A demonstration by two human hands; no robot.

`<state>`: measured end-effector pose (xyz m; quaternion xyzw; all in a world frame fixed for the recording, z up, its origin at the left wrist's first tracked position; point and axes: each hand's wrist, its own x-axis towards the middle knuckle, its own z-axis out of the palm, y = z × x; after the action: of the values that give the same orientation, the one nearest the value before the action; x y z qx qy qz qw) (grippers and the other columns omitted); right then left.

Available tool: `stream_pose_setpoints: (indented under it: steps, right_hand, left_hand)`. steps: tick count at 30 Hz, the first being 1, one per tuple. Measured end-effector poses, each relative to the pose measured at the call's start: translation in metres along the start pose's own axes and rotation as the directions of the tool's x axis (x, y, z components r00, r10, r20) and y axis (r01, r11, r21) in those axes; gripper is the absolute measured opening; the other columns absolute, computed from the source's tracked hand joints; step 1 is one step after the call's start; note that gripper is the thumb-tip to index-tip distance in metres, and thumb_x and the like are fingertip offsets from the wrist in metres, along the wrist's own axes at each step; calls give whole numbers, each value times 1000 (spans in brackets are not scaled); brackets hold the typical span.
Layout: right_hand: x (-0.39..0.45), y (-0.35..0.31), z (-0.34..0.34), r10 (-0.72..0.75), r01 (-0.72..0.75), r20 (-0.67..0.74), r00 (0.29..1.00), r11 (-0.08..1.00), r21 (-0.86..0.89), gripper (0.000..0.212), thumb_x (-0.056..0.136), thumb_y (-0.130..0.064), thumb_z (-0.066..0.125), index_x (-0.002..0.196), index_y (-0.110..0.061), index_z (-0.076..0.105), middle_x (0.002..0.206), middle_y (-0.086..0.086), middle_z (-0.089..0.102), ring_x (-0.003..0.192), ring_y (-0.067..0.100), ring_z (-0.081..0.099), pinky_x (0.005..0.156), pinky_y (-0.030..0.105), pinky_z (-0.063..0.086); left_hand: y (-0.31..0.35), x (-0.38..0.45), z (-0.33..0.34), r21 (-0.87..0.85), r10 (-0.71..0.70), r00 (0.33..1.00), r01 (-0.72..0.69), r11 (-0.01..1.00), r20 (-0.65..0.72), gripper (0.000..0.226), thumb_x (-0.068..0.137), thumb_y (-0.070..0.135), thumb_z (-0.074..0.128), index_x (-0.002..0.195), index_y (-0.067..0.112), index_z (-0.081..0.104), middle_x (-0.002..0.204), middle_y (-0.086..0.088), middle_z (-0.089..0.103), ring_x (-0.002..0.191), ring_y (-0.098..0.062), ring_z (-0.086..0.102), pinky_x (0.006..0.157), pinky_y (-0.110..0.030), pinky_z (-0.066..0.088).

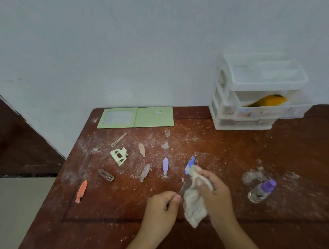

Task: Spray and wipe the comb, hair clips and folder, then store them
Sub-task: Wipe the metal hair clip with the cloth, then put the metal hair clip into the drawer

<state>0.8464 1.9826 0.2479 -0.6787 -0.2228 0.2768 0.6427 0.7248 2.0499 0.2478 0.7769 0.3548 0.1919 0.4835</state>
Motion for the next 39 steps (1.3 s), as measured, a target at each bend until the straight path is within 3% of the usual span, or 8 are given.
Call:
stream_pose_setpoints:
  steps: [4,9,13,17,21,28,34,39]
  right_hand:
    - [9,-5,-26,12,-20,145,989,999,51,20,84,-11,60,80,-28,68,89,-7,69,83,12,62,66,20,48]
    - [9,-5,-26,48,16,448,893,990,-139,20,70,-29,63,90,-30,64,104,-17,66,95,-3,60,75,15,48]
    - [9,-7,-23,78,-48,326,942,994,-101,22,82,-1,61,81,-24,62,91,-12,64,73,-5,60,63,11,46]
    - [26,6,-28,76,-82,-82,994,995,-64,22,87,-2,54,86,-23,61,105,-2,63,87,9,57,74,20,46]
    - [39,40,-37,33,115,166,986,590,-799,29,92,-19,46,120,-18,54,114,6,51,102,18,49,78,24,39]
    - [55,28,-43,11,194,216,976,401,-895,53,85,-47,34,134,-27,36,138,0,32,129,20,24,104,27,28]
    - [83,-32,-82,-278,236,110,954,477,-847,34,91,-32,47,122,-18,52,124,-3,49,119,13,41,97,16,28]
    - [144,-55,-146,-565,181,-91,820,408,-895,31,72,-28,56,82,-2,69,81,14,69,82,36,65,78,48,50]
  left_hand:
    - [-2,1,-2,-16,-76,995,77,997,63,36,89,8,50,56,21,61,31,8,48,36,-1,45,47,-11,36]
    - [9,3,2,-30,3,990,1,1000,140,39,77,29,47,68,-4,65,33,9,50,37,2,46,48,-10,34]
    - [11,4,8,-28,-18,982,24,999,187,30,85,18,50,58,8,61,34,9,50,37,0,45,48,-11,34]
    - [8,7,15,-113,-177,975,192,975,133,35,91,6,48,60,19,60,32,6,48,26,-2,36,38,-13,31]
    - [3,9,16,-187,-278,953,297,936,121,29,92,6,47,72,20,62,36,4,54,26,-4,38,37,-13,34]
    - [14,42,13,-341,-350,936,341,876,35,19,90,5,49,76,11,61,40,-2,58,29,-11,45,35,-15,34]
    - [60,106,26,-168,-123,992,124,978,16,29,91,7,49,64,9,59,51,2,58,42,0,49,46,-8,36]
    - [132,176,63,77,130,989,-135,988,66,24,88,17,52,66,20,57,68,0,58,62,-9,48,56,-15,34]
